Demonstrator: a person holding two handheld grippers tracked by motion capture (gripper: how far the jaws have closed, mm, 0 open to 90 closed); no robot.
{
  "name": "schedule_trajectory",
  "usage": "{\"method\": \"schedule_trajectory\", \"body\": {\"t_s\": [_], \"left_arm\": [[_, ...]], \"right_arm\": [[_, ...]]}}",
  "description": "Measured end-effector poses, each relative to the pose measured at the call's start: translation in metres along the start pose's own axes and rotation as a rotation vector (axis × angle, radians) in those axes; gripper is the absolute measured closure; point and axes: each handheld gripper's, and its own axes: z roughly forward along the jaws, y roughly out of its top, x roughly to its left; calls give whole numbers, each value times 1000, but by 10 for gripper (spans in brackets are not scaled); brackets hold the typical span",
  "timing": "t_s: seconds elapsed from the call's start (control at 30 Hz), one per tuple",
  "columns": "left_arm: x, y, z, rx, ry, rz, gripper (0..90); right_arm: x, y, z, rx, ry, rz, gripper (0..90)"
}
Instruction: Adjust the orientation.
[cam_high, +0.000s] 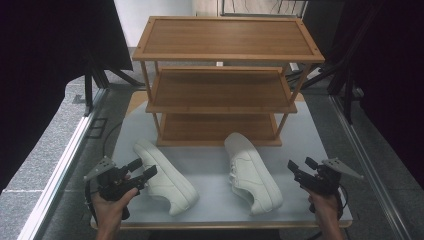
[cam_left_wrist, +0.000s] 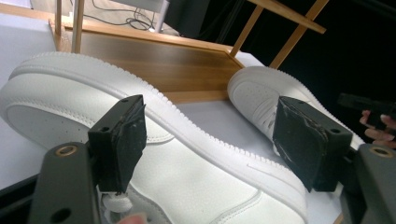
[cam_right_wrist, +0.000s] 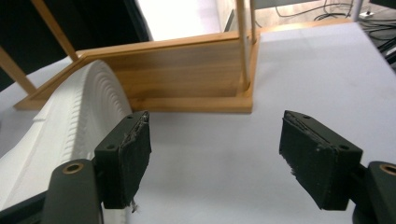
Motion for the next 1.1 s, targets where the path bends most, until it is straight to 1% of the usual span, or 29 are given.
{"method": "schedule_trajectory", "body": {"t_s": [0.07, 0.13, 0.2, 0.33, 0.4, 0.43, 0.5, 0.53, 0.57, 0.6, 0.63, 0.67, 0.7, 0.77, 0.8, 0.83, 0.87, 0.9, 0.93, 0.97, 1.0, 1.03, 1.07, 1.1], "left_arm": [[1, -2, 3, 3, 9, 0, 254], [2, -3, 3, 5, 13, 0, 256], [3, -2, 4, 2, 28, 0, 266], [3, -2, -1, -11, 40, -20, 326], [1, -3, -4, -9, 53, -32, 382], [1, -3, -4, -9, 53, -32, 419], [-5, -6, -12, -7, 59, -44, 505], [-5, -6, -12, -7, 59, -44, 551], [-12, -8, -19, -2, 49, -33, 587], [-12, -8, -19, -2, 49, -33, 619], [-17, -10, -25, 7, 50, -20, 652], [-17, -10, -25, 7, 50, -20, 675], [-20, -11, -28, 15, 65, -21, 703], [-23, -14, -30, 14, 77, -29, 752], [-25, -18, -31, 19, 82, -30, 770], [-25, -18, -31, 19, 82, -30, 787], [-28, -26, -32, 37, 82, -25, 802], [-28, -26, -32, 37, 82, -25, 816], [-30, -30, -33, 48, 86, -20, 816], [-32, -39, -35, 65, 88, -16, 840], [-32, -39, -35, 65, 88, -16, 852], [-33, -46, -35, 76, 83, -16, 852], [-34, -58, -33, 96, 80, -14, 868], [-34, -58, -33, 96, 80, -14, 873]], "right_arm": [[-5, 2, -1, -21, -5, 27, 260], [-7, 2, -1, -26, -12, 31, 260], [-9, 2, -2, -27, -18, 32, 261], [-11, 2, -3, -28, -32, 53, 267], [-11, 2, -5, -34, -38, 68, 271], [-11, 2, -5, -34, -38, 68, 271], [-7, 5, -10, -55, -38, 80, 275], [-5, 6, -12, -60, -40, 74, 277], [-3, 7, -14, -63, -38, 66, 278], [-3, 7, -14, -63, -38, 66, 278], [0, 7, -17, -70, -38, 55, 280], [0, 7, -18, -70, -35, 58, 281], [0, 7, -18, -71, -35, 60, 282], [-1, 5, -16, -61, -36, 64, 282], [-2, 4, -15, -60, -34, 67, 282], [-3, 3, -14, -53, -32, 71, 282], [-4, 3, -13, -48, -32, 74, 282], [-4, 3, -13, -48, -32, 74, 282], [-5, 2, -12, -44, -34, 77, 282], [-6, 2, -12, -48, -33, 87, 284], [-6, 2, -12, -48, -33, 87, 284], [-6, 1, -12, -51, -31, 89, 285], [-5, 1, -11, -51, -34, 88, 285], [-4, 1, -11, -49, -38, 86, 285]]}}
